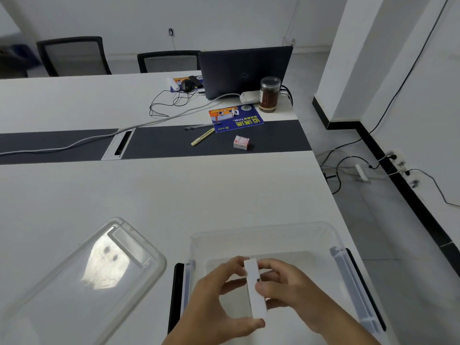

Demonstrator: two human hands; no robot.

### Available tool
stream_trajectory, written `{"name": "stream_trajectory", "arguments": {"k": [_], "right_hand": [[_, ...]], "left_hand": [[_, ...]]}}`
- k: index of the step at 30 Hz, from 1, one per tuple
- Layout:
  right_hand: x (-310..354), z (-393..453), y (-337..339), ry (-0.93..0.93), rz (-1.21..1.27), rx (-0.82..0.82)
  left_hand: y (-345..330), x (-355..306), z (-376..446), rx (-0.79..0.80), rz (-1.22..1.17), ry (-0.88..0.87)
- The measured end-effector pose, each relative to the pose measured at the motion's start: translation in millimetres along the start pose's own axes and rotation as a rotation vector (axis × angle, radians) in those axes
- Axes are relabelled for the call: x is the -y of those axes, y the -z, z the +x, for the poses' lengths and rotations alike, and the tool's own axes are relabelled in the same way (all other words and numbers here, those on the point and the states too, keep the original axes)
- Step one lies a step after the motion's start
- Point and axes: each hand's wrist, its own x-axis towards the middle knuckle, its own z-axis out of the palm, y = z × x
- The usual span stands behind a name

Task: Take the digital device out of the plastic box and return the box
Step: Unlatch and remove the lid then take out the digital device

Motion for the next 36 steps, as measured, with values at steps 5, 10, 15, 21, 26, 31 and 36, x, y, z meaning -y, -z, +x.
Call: {"name": "stream_trajectory", "arguments": {"k": [5, 10, 15, 21, 26, 31, 36], "right_hand": [[-3.1, 1.7, 3.7, 0.009, 0.062, 0.003], [-5.8, 2.3, 7.1, 0.057, 0.178, 0.01], [-11.6, 3.1, 7.4, 0.07, 0.297, 0.067], [-6.0, 2.8, 5.9, 0.061, 0.343, 0.066], [-8.0, 6.5, 10.7, 0.032, 0.129, -0.19], [6.3, 6.5, 23.8, 0.145, -0.039, -0.231], [17.1, 11.6, 26.3, 0.076, -0.165, -0.05]], "left_hand": [[0.4, 6.2, -2.2, -0.013, -0.086, -0.018], [2.0, 11.9, -1.9, -0.073, -0.231, -0.018], [-3.4, 14.8, 2.0, -0.076, -0.179, -0.048], [-8.3, 27.8, 1.7, -0.03, -0.212, 0.06], [-2.4, 33.7, 3.2, -0.123, -0.221, 0.048], [11.3, 23.0, 5.3, -0.018, 0.022, -0.031], [14.9, 12.2, 12.1, 0.142, 0.125, -0.061]]}}
